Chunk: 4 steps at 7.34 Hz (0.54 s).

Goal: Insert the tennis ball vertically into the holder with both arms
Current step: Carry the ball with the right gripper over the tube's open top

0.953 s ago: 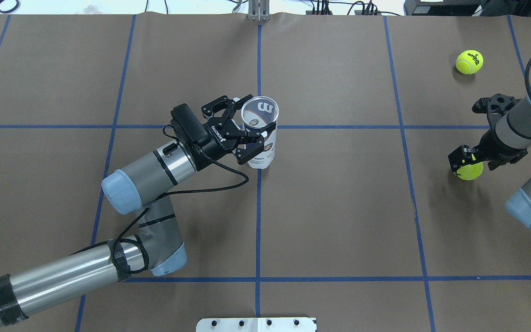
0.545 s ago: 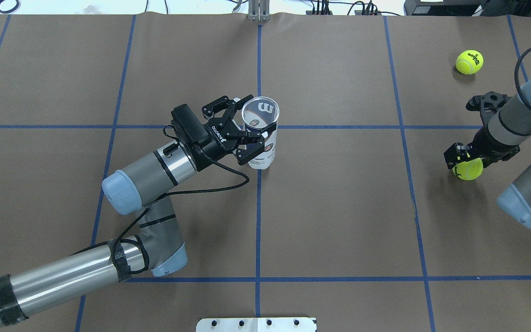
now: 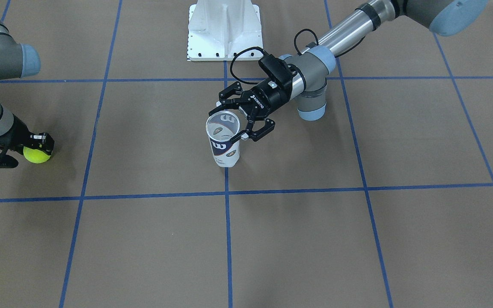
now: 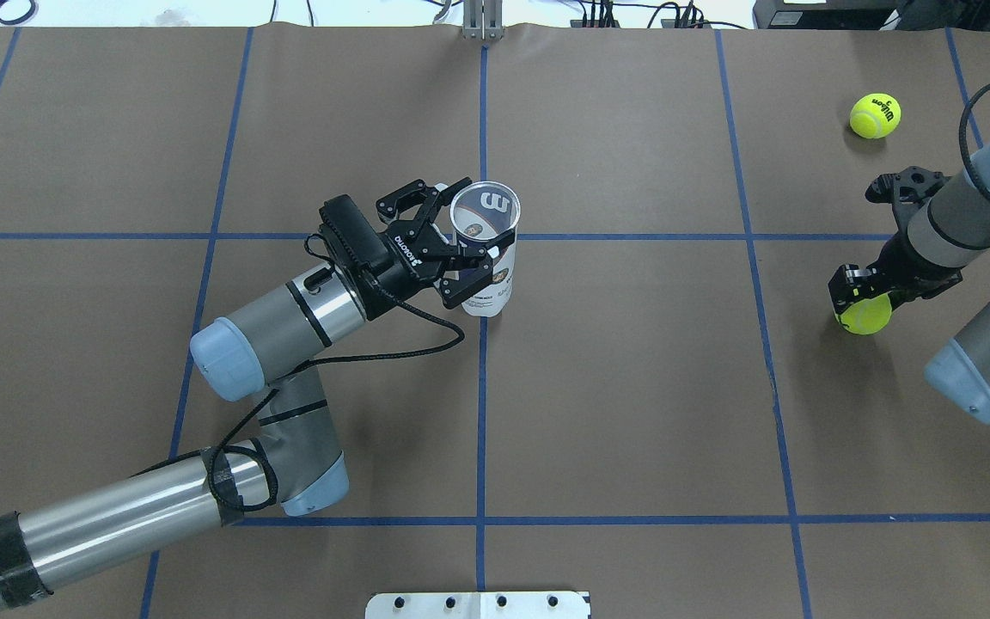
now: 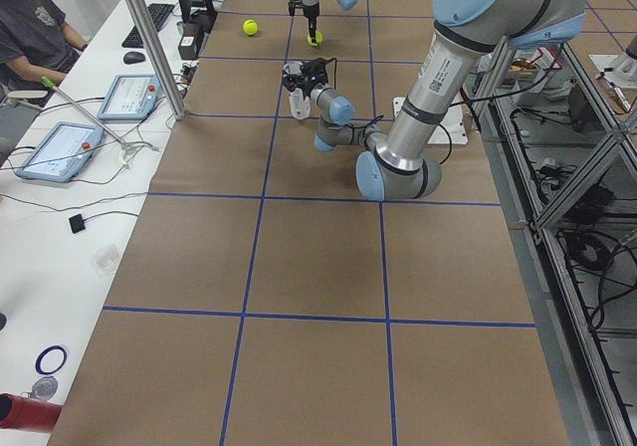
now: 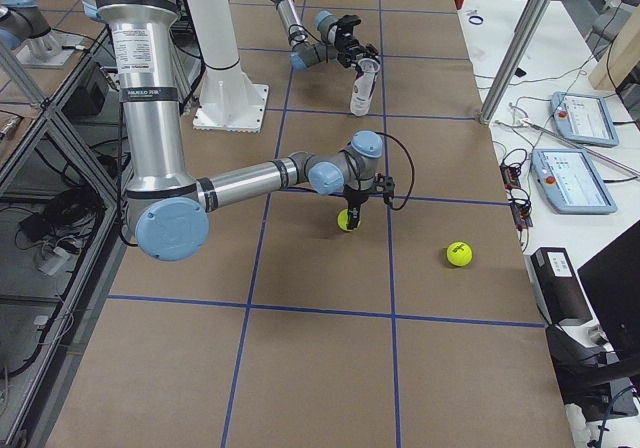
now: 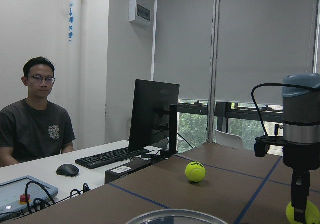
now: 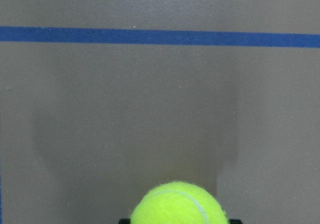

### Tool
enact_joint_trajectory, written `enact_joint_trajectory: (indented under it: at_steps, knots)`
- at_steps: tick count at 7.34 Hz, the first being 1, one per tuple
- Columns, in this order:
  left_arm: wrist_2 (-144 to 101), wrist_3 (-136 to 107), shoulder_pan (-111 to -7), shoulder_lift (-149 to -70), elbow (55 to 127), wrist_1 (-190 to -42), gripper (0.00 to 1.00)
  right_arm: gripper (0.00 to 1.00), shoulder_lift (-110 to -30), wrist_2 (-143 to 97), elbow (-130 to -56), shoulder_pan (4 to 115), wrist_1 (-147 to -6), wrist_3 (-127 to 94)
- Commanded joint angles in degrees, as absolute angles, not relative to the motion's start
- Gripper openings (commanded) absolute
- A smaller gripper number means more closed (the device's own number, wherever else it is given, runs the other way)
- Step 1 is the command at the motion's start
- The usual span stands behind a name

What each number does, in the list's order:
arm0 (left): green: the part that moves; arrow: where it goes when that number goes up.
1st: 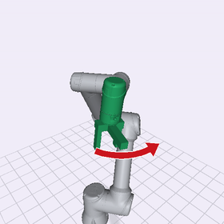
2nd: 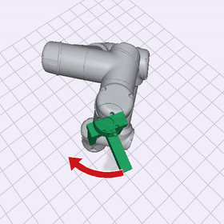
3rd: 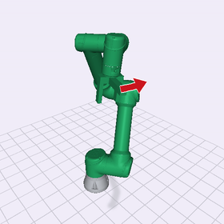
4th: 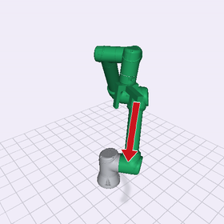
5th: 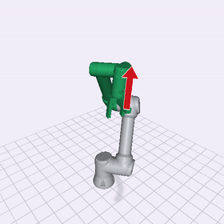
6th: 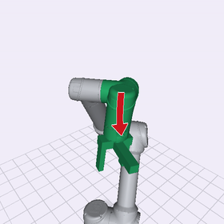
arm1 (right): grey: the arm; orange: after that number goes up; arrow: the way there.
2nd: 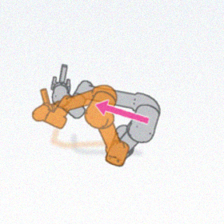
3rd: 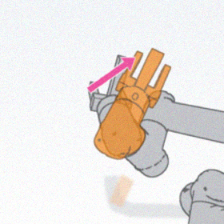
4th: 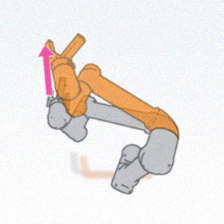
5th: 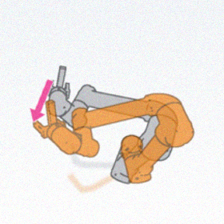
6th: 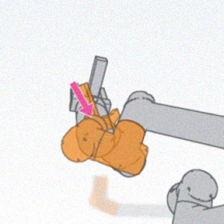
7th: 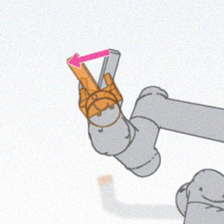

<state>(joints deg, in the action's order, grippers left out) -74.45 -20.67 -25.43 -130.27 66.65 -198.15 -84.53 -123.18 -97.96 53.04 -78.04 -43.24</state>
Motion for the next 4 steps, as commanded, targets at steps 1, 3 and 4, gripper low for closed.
enact_joint_trajectory:
  at_steps: [1,3,4]
  knots:
    - [-74.36,-20.74,-25.05,-130.78,66.62,-198.02,0.83,0.00,-82.81,-124.01,-104.82,55.09,-79.45,-49.17]
    - [-74.36,-20.65,-25.05,-130.87,66.53,-197.76,0.83,0.00,-72.05,-125.33,-107.22,56.60,-88.71,-56.83]
    - [-74.27,-20.65,-25.05,-130.87,66.53,-198.01,0.83,0.00,-65.63,-125.25,-107.14,56.43,-93.55,-61.56]
